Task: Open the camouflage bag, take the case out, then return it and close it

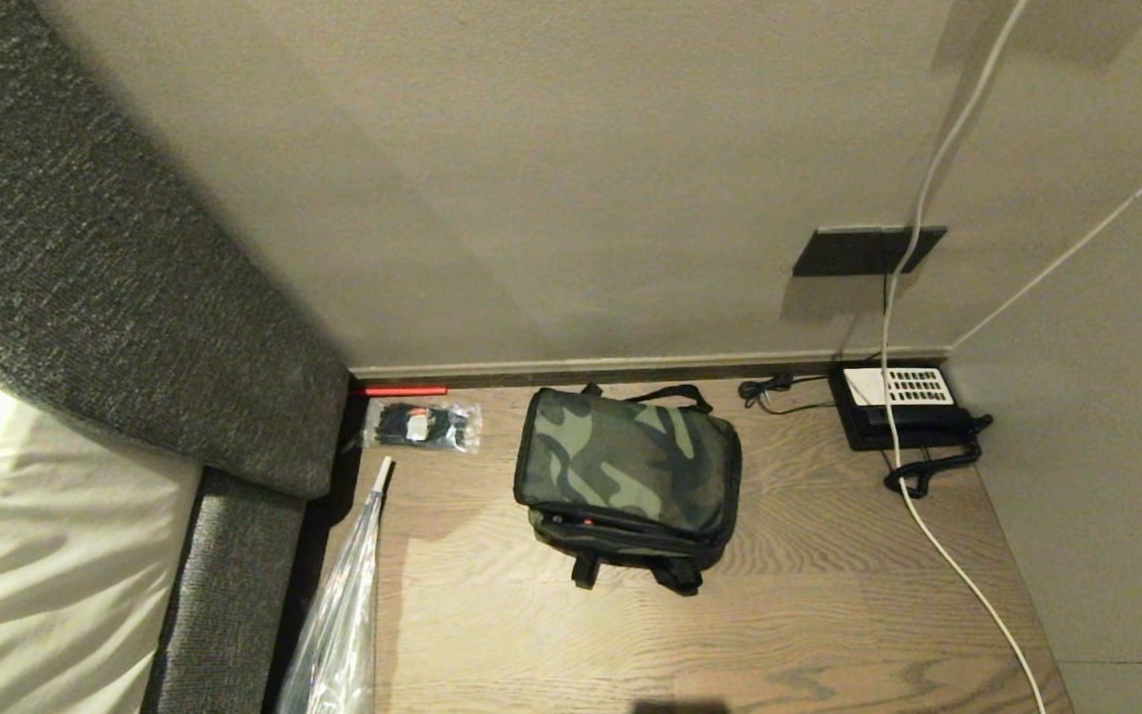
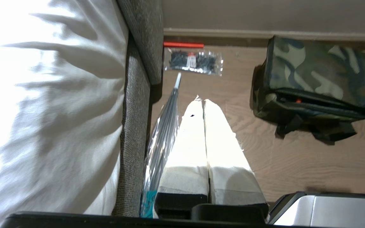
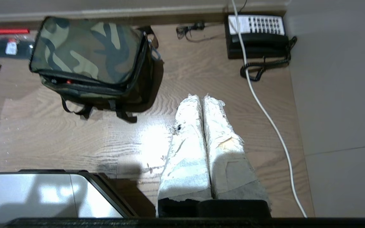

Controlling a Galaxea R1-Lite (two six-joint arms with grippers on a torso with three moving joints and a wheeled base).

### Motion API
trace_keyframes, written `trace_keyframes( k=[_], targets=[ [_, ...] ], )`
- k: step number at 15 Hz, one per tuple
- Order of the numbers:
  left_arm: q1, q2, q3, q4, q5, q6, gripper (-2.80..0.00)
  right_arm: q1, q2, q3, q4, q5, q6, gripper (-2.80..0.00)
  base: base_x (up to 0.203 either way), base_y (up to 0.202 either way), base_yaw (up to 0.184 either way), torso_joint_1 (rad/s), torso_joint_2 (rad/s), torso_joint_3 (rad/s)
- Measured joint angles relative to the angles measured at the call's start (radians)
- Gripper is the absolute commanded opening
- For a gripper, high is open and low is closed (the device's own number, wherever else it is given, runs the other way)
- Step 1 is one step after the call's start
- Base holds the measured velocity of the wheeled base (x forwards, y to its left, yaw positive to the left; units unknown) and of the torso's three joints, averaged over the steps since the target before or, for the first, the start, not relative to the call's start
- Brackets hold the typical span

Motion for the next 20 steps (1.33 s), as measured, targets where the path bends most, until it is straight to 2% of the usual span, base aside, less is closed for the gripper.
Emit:
trace_keyframes(
  k=[20],
  targets=[
    [0.0, 0.0, 0.0, -0.001, 0.0, 0.001, -2.8, 0.0, 0.001, 0.001, -0.001, 0.001, 0.0, -2.8, 0.0, 0.0, 0.0, 0.002, 0.0, 0.202]
  ],
)
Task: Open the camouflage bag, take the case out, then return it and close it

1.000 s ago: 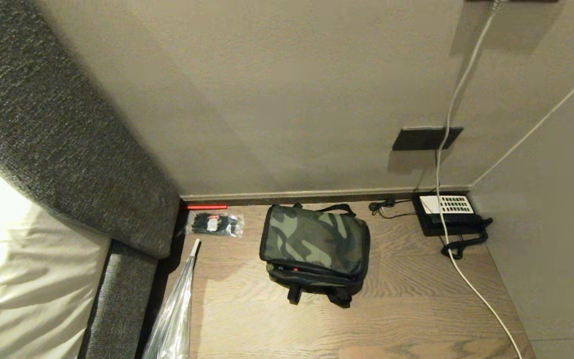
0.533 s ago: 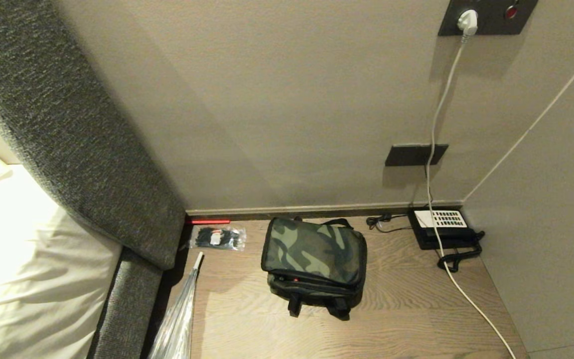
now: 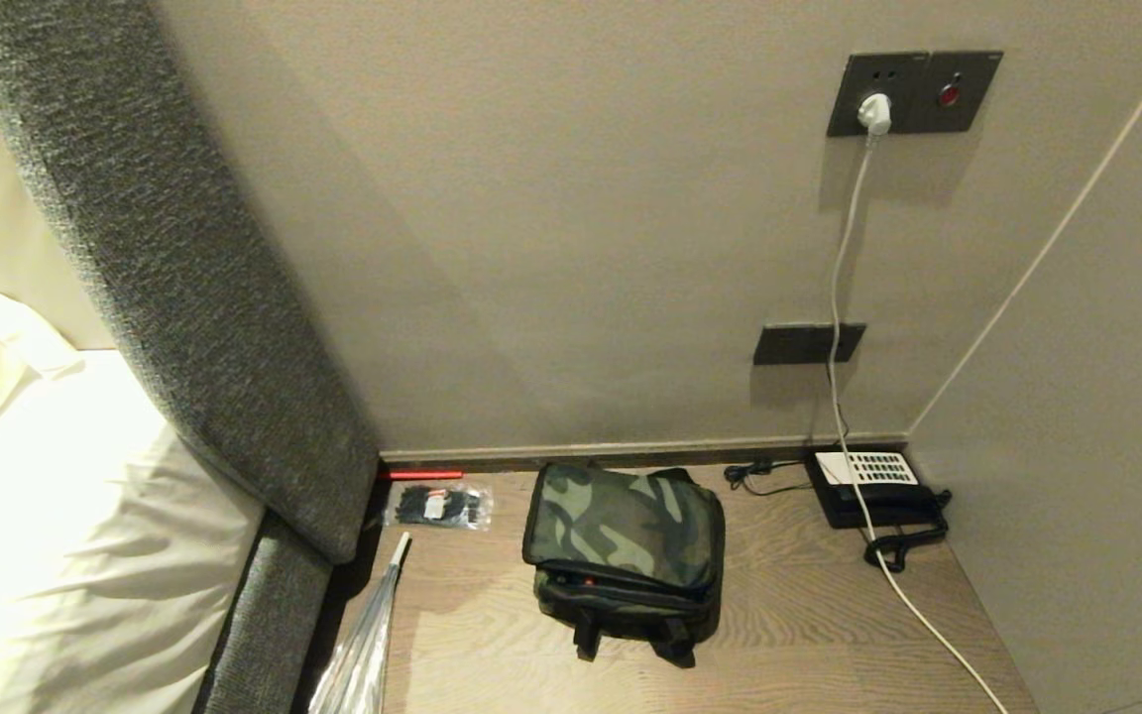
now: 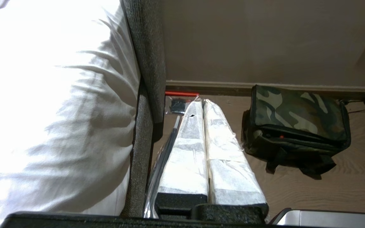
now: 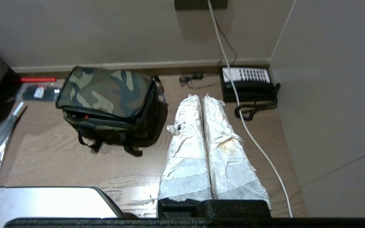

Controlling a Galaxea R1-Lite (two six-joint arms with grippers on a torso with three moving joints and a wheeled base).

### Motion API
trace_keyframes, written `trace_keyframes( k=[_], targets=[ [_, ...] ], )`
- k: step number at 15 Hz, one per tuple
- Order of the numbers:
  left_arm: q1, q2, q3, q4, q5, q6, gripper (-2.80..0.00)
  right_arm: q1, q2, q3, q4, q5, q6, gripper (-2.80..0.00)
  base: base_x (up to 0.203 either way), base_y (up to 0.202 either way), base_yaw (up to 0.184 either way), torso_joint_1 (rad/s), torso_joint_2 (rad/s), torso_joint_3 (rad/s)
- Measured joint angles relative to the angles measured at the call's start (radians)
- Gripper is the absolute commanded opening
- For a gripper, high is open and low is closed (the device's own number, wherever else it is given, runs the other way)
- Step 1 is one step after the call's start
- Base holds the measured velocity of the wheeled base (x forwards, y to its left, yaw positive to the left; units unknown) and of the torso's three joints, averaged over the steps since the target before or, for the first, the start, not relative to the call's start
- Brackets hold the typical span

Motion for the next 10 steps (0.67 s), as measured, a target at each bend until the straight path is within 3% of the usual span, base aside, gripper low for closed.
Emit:
trace_keyframes(
  k=[10],
  targets=[
    [0.0, 0.0, 0.0, -0.001, 0.0, 0.001, -2.8, 0.0, 0.0, 0.0, 0.0, 0.0, 0.001, -2.8, 0.0, 0.0, 0.0, 0.001, 0.0, 0.202]
  ],
)
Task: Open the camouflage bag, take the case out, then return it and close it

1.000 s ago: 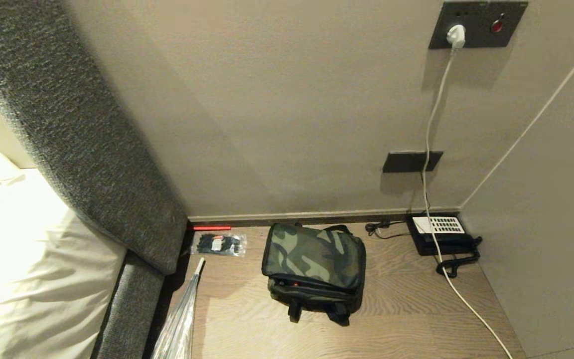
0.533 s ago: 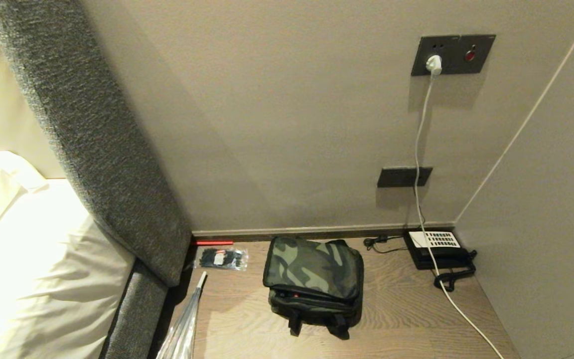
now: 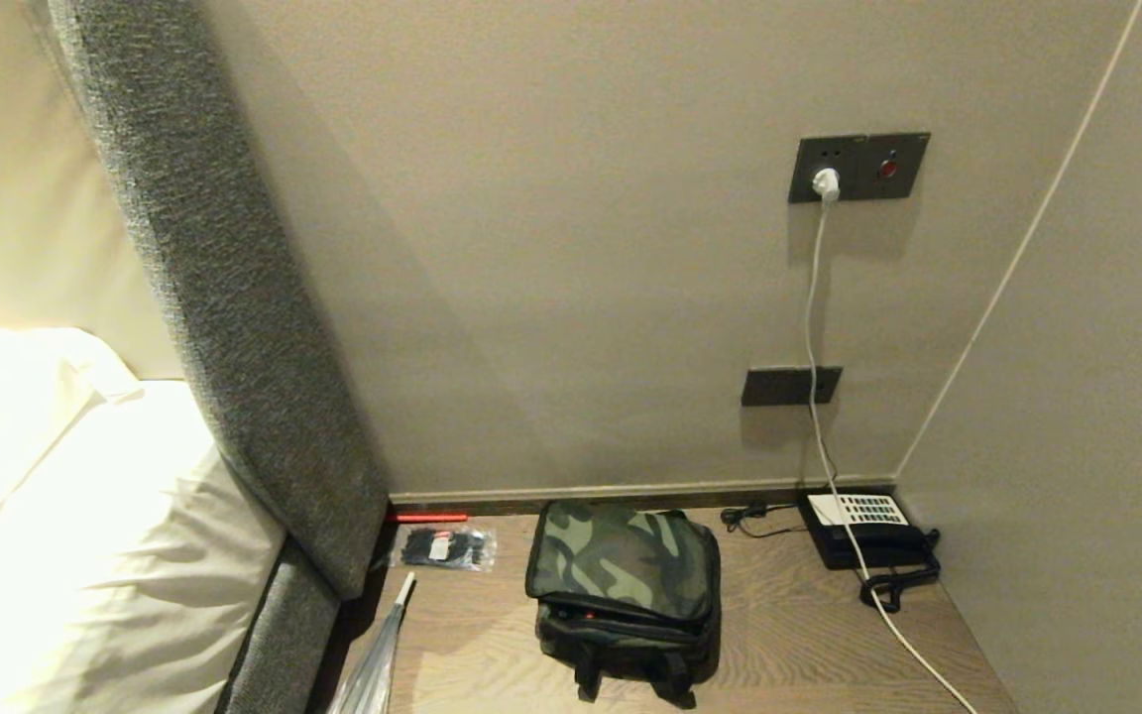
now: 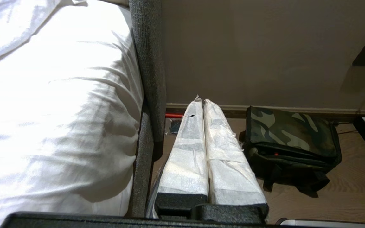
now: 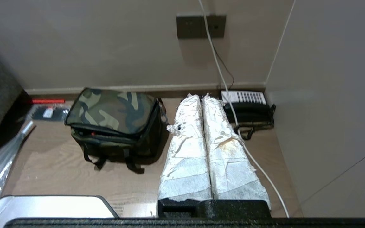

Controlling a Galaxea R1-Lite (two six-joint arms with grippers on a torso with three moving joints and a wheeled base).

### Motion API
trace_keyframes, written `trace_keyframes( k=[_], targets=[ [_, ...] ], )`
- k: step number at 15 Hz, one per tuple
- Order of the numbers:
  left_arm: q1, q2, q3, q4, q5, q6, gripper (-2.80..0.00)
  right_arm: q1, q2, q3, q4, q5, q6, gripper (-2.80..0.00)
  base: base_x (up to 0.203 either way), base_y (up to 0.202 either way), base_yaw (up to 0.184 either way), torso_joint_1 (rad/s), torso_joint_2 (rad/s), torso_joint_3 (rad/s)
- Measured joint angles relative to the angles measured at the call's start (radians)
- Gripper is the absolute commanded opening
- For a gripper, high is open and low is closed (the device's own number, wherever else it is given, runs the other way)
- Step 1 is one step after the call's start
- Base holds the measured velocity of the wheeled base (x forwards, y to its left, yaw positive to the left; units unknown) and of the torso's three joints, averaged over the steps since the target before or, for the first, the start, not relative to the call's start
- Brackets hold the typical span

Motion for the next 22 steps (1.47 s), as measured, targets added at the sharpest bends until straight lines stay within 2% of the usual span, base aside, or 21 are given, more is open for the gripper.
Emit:
trace_keyframes(
  k=[8, 22],
  targets=[
    [0.0, 0.0, 0.0, -0.004, -0.001, 0.002, -2.8, 0.0, 0.0, 0.0, 0.001, 0.0, -0.001, -2.8, 0.0, 0.0, 0.0, 0.001, 0.0, 0.167],
    [0.0, 0.0, 0.0, -0.003, -0.001, 0.003, -2.8, 0.0, 0.0, 0.0, 0.0, 0.0, -0.001, -2.8, 0.0, 0.0, 0.0, 0.0, 0.0, 0.003]
  ],
)
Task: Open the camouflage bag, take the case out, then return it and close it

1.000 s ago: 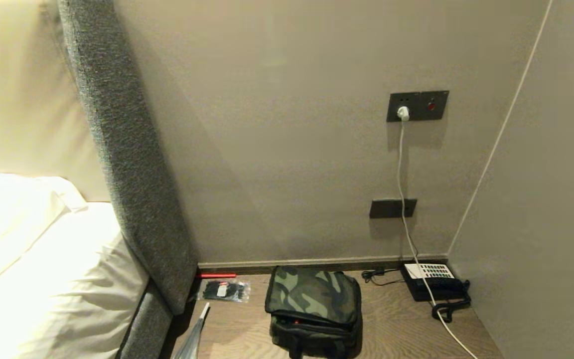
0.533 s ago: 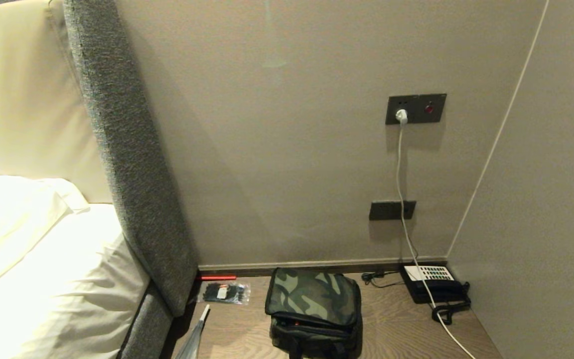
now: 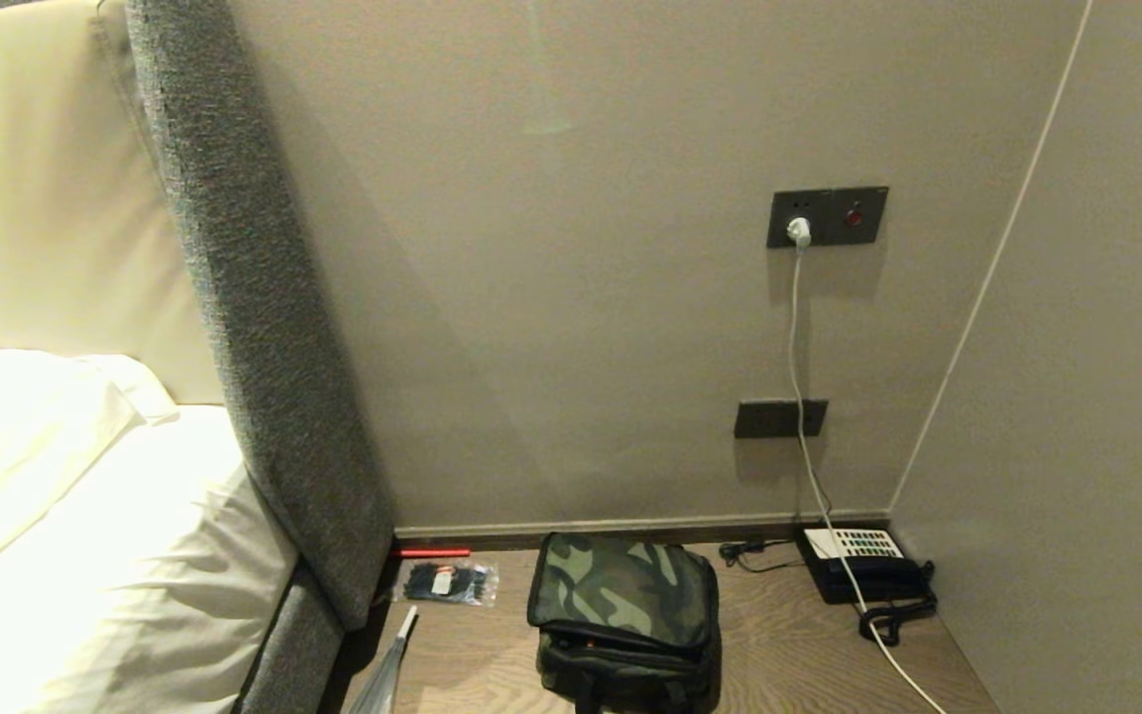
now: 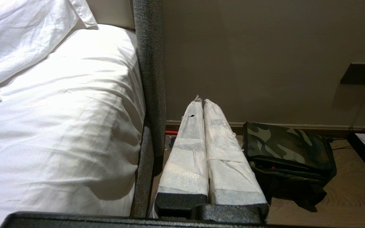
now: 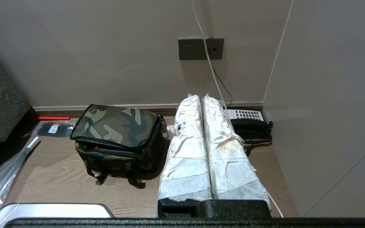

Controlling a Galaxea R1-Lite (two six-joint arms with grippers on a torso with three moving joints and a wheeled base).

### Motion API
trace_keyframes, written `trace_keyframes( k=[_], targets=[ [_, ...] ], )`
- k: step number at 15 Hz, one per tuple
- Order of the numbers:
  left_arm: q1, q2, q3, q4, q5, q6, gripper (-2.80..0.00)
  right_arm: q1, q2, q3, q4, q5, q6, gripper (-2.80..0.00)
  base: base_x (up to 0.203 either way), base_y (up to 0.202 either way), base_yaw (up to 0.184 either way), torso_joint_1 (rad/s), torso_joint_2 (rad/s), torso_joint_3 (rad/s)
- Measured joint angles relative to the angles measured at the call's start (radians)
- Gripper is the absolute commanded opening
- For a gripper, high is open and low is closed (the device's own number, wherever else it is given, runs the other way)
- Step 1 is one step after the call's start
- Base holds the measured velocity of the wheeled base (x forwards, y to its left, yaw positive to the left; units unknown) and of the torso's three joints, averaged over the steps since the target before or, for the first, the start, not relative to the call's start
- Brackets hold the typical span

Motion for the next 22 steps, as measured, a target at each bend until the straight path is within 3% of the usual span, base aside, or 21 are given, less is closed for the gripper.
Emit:
trace_keyframes(
  k=[22],
  targets=[
    [0.0, 0.0, 0.0, 0.0, 0.0, 0.0, -2.8, 0.0, 0.0, -0.001, 0.002, 0.0, -0.001, -2.8, 0.0, 0.0, 0.0, 0.0, 0.0, 0.0]
  ],
)
